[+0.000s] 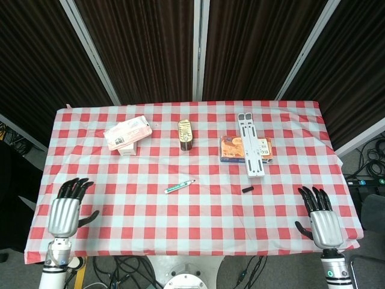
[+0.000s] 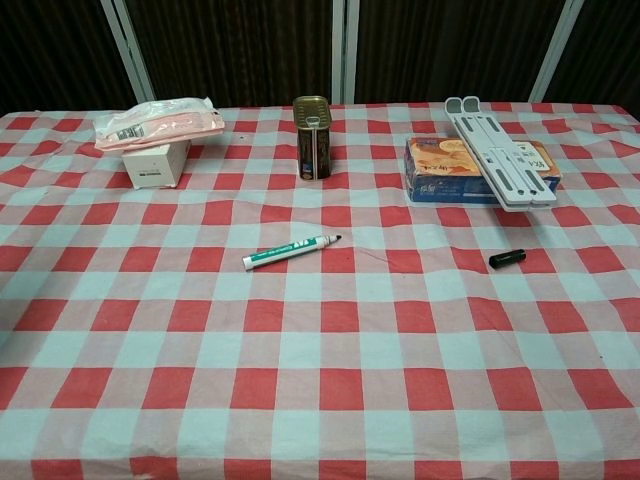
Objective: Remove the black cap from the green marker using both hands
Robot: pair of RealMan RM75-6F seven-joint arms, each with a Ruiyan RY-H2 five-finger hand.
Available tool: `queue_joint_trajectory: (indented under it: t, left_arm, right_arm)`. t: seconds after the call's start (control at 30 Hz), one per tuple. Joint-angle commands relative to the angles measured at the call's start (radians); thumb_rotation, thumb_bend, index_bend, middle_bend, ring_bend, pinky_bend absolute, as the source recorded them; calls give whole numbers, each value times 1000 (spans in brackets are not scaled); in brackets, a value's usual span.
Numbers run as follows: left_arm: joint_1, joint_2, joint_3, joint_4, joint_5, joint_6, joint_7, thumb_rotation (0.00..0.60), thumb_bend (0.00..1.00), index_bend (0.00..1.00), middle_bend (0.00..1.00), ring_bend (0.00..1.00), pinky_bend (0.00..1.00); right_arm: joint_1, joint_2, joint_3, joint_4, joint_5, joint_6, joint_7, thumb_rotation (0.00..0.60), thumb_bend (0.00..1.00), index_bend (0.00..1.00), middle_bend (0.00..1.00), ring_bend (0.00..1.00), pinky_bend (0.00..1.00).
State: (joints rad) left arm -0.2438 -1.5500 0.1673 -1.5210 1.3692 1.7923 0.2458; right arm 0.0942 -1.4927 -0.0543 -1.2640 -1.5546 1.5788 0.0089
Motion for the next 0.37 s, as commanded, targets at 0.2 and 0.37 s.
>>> queue_joint_trajectory:
  t: [0.2, 0.37]
  left_arm:
    - [116, 26, -6, 42, 21, 31, -64, 600, 94, 231, 183, 140, 168]
    - [149, 33, -29, 63, 28, 11, -83, 600, 94, 231, 183, 140, 168]
  right_arm:
    - [-4, -11, 9, -2, -32, 7, -7, 600, 81, 73, 80, 0, 0]
    - [-17, -3, 15, -2, -26, 7, -4, 600, 80, 73, 85, 0, 0]
